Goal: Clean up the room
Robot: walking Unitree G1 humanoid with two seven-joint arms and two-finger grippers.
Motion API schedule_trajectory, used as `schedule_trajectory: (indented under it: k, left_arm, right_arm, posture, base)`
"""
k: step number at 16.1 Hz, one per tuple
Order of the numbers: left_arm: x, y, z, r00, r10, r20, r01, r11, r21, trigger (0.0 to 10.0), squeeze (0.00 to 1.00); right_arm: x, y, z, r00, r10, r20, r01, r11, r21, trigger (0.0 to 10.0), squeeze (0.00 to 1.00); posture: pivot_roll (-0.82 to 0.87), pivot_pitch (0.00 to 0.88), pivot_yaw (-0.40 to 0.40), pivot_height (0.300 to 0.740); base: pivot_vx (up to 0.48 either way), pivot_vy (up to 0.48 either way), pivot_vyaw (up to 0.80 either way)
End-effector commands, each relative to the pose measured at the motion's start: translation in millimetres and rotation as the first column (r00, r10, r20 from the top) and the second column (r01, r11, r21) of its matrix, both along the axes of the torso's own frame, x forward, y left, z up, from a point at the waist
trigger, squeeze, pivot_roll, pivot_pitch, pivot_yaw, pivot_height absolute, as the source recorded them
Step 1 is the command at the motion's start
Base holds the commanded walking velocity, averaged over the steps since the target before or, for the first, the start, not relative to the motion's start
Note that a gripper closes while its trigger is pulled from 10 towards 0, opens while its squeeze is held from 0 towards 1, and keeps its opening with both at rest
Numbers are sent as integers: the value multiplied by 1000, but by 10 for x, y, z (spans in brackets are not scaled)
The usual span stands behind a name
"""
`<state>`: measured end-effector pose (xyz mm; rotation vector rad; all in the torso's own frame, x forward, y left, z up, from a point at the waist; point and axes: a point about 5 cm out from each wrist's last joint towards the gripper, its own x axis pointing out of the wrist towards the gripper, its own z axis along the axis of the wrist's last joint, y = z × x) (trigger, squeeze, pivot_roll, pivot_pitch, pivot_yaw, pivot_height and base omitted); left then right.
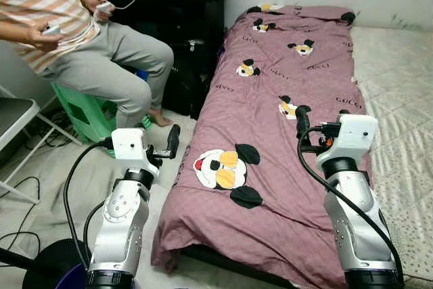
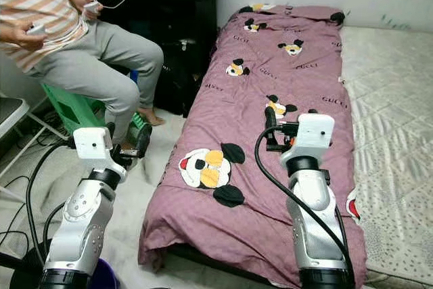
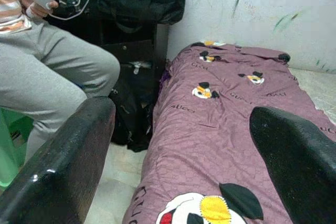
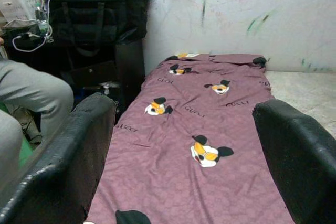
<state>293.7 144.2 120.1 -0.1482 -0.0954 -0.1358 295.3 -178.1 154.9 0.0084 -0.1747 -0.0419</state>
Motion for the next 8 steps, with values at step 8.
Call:
schedule_trajectory:
  k: [8]
  left_arm:
    - [25,84,-65,999,33,-20,-33,999,34,10000,0]
  right_arm:
    - [35,54,-225,996,36,-76,-38,999,-31,10000,0]
  posture:
    - [1,0,68,740]
  base:
    - [0,0,0]
